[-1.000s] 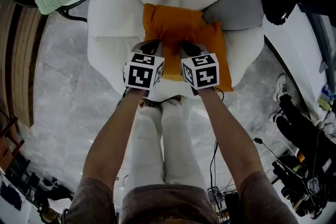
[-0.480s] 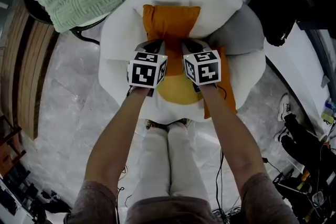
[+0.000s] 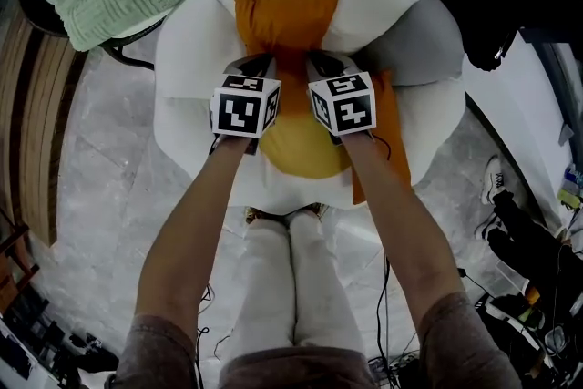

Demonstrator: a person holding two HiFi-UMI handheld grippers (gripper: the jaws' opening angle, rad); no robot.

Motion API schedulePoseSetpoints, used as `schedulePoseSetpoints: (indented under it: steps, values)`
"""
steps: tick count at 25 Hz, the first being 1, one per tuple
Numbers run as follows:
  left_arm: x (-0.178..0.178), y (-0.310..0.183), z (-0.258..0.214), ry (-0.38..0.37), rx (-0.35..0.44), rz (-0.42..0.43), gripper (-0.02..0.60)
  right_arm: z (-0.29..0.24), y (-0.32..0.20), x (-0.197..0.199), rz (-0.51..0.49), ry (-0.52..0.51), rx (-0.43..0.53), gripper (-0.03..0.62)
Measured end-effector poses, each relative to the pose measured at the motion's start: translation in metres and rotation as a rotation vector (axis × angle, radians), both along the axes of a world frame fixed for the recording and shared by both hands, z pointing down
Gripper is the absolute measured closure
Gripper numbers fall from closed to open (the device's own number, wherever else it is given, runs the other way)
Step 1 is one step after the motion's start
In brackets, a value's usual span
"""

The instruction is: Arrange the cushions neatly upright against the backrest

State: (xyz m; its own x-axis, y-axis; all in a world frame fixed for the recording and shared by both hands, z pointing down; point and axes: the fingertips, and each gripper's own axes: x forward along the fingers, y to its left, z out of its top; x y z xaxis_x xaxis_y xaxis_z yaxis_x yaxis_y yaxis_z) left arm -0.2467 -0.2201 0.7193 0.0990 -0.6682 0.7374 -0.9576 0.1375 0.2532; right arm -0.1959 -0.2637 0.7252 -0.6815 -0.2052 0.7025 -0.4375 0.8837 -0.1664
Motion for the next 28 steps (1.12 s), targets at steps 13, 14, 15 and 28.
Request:
schedulePoseSetpoints:
  steps: [13,14,15,28]
  values:
    - [-0.006,0.016,-0.016,-0.037,-0.026,-0.040,0.551,-0.022,0.001,0.016,0.049,0.016,-0.039,0.565]
    - [-0.006,0.018,-0.019,-0.036,-0.028,-0.042,0.560,-0.026,0.001,0.019,0.061,0.013,-0.043,0.565]
    - [-0.004,0.020,-0.022,-0.034,-0.030,-0.041,0.570,-0.030,0.001,0.022,0.066,0.015,-0.044,0.565]
    - [0.047,0.027,-0.046,0.025,-0.005,0.112,0.577,-0.064,0.016,0.088,0.161,0.091,-0.010,0.566]
